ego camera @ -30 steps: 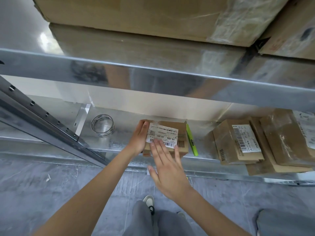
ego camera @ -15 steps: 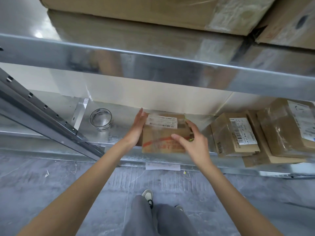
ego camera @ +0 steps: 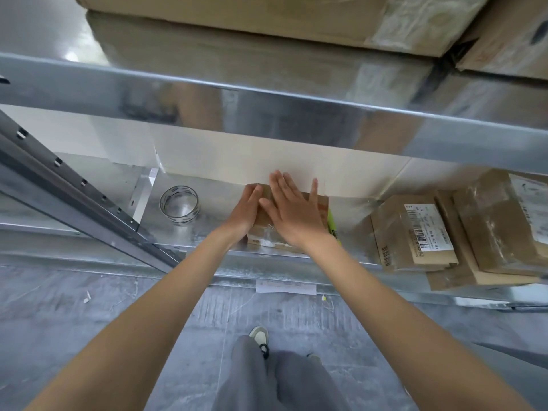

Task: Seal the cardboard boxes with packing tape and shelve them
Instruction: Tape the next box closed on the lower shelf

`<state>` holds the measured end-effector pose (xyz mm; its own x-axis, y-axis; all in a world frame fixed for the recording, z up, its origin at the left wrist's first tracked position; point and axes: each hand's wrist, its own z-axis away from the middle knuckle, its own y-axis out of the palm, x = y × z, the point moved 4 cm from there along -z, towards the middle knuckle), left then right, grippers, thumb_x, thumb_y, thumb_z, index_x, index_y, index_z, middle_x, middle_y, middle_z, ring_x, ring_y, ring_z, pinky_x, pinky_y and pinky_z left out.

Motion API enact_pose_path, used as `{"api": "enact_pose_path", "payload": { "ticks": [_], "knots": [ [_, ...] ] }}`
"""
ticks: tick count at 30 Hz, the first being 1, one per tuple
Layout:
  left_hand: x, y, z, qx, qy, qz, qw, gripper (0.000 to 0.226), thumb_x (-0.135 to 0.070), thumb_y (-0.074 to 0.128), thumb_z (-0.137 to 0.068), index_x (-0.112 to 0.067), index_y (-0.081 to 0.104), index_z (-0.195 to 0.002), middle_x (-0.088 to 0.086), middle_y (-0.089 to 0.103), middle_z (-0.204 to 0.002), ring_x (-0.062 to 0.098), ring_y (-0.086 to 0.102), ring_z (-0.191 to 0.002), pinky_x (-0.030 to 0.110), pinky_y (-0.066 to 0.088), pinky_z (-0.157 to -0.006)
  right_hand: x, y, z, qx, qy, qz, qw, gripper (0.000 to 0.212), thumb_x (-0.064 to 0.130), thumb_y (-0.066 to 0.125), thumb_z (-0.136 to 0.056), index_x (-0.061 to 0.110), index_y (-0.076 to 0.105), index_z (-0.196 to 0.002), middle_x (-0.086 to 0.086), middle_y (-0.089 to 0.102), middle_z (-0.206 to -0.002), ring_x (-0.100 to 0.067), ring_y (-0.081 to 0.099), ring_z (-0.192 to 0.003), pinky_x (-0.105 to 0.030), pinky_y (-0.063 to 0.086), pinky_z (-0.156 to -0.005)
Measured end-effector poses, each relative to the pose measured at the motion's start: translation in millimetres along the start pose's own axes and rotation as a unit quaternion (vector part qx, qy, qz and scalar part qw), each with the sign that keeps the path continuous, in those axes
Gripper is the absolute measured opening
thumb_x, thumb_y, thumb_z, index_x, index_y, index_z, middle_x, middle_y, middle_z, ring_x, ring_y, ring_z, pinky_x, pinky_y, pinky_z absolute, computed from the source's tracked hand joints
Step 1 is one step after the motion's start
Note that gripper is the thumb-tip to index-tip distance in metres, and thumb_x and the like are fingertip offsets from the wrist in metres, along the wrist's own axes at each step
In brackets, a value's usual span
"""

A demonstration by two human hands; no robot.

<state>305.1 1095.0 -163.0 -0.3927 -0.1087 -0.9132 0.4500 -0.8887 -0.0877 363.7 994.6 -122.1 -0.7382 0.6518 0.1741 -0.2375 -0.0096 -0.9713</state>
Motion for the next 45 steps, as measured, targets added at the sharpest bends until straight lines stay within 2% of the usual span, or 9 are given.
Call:
{"api": "enact_pose_path", "payload": {
  "ticks": [16, 21, 24, 27, 30, 32, 34, 39, 45],
  "knots": [
    [8.0, 0.0, -5.4, 0.002, -0.016, 0.024, 1.000, 0.030, -0.041, 0.024, -0.106, -0.025, 0.048, -0.110, -0.003, 0.062, -0.108, 0.010, 0.059, -0.102, 0.028, 0.045, -0.095, 23.8, 19.6, 80.8, -0.059, -0.082, -0.054, 0.993, 0.065, 0.039, 0.041, -0.099, 0.013, 0.020, -0.154, -0.002, 0.018, -0.162, -0.014, 0.012, -0.149, -0.057, 0.008, -0.119],
    [5.8, 2.8, -1.4, 0.009, -0.026, 0.022, 0.999, 0.034, -0.045, 0.019, -0.106, -0.026, 0.042, -0.123, -0.004, 0.058, -0.113, 0.010, 0.057, -0.104, 0.029, 0.044, -0.095, -36.5, 5.3, 90.5, -0.115, 0.111, -0.277, 0.947, 0.095, 0.041, 0.072, -0.084, 0.028, 0.010, -0.155, 0.003, 0.011, -0.162, -0.015, 0.005, -0.150, -0.038, 0.007, -0.119],
    [-2.0, 6.5, 10.3, 0.010, -0.025, 0.038, 0.999, 0.043, -0.049, 0.018, -0.105, -0.028, 0.039, -0.136, -0.004, 0.052, -0.130, 0.003, 0.054, -0.103, 0.022, 0.044, -0.092, -57.5, 10.0, 92.4, -0.093, 0.174, -0.445, 0.874, 0.082, 0.030, 0.078, -0.080, 0.024, 0.032, -0.147, 0.013, 0.052, -0.130, -0.011, 0.048, -0.128, -0.011, 0.038, -0.099],
    [-4.0, 6.3, 20.7, 0.016, -0.018, 0.051, 0.998, 0.047, -0.053, 0.010, -0.102, -0.042, 0.033, -0.142, -0.009, 0.046, -0.137, 0.006, 0.051, -0.114, 0.020, 0.038, -0.097, -70.2, 2.7, 81.1, -0.138, 0.215, -0.388, 0.886, 0.072, 0.051, 0.071, -0.081, 0.019, 0.043, -0.140, 0.007, 0.064, -0.111, -0.017, 0.063, -0.101, -0.028, 0.052, -0.083],
    [10.4, 2.3, 28.6, 0.031, 0.008, -0.061, 0.998, 0.062, -0.064, 0.007, -0.098, -0.038, 0.014, -0.154, -0.012, 0.038, -0.145, 0.006, 0.038, -0.128, 0.025, 0.029, -0.105, -69.6, 2.3, 59.1, -0.115, 0.255, -0.382, 0.881, 0.058, 0.060, 0.062, -0.085, 0.013, 0.052, -0.119, 0.006, 0.063, -0.094, -0.018, 0.062, -0.090, -0.026, 0.044, -0.068],
    [21.9, -4.0, 25.8, -0.002, 0.013, -0.104, 0.995, 0.075, -0.072, 0.007, -0.092, -0.032, 0.024, -0.153, -0.009, 0.054, -0.126, 0.007, 0.050, -0.114, 0.023, 0.036, -0.097, -63.9, 7.4, 45.2, -0.084, 0.274, -0.359, 0.888, 0.054, 0.064, 0.057, -0.086, 0.012, 0.052, -0.101, 0.007, 0.056, -0.083, -0.019, 0.057, -0.081, -0.028, 0.038, -0.064],
    [26.4, -6.9, 15.6, -0.035, -0.004, -0.080, 0.996, 0.073, -0.070, 0.012, -0.094, -0.029, 0.037, -0.149, -0.001, 0.055, -0.138, 0.018, 0.049, -0.128, 0.033, 0.034, -0.111, -58.9, 13.3, 35.0, -0.084, 0.293, -0.355, 0.884, 0.054, 0.065, 0.053, -0.088, 0.011, 0.049, -0.096, 0.003, 0.055, -0.083, -0.023, 0.056, -0.083, -0.032, 0.037, -0.068],
    [16.8, -6.0, 5.0, -0.018, 0.004, -0.033, 0.999, 0.052, -0.050, 0.020, -0.104, -0.021, 0.043, -0.140, 0.001, 0.054, -0.137, 0.018, 0.048, -0.129, 0.039, 0.032, -0.114, -49.2, 10.6, 16.8, -0.093, 0.279, -0.152, 0.944, 0.071, 0.053, 0.036, -0.099, 0.011, 0.016, -0.153, -0.010, 0.031, -0.155, -0.030, 0.031, -0.140, -0.048, 0.031, -0.107],
    [12.8, -5.3, 5.9, -0.031, 0.010, -0.016, 0.999, 0.042, -0.036, 0.022, -0.107, -0.016, 0.044, -0.138, -0.007, 0.053, -0.130, 0.010, 0.048, -0.126, 0.023, 0.035, -0.104, 10.0, 13.3, -3.5, 0.020, 0.025, -0.084, 0.996, 0.066, 0.056, 0.013, -0.101, 0.020, 0.006, -0.156, 0.008, -0.001, -0.164, -0.008, -0.007, -0.149, -0.051, -0.012, -0.118]
  ]
}}
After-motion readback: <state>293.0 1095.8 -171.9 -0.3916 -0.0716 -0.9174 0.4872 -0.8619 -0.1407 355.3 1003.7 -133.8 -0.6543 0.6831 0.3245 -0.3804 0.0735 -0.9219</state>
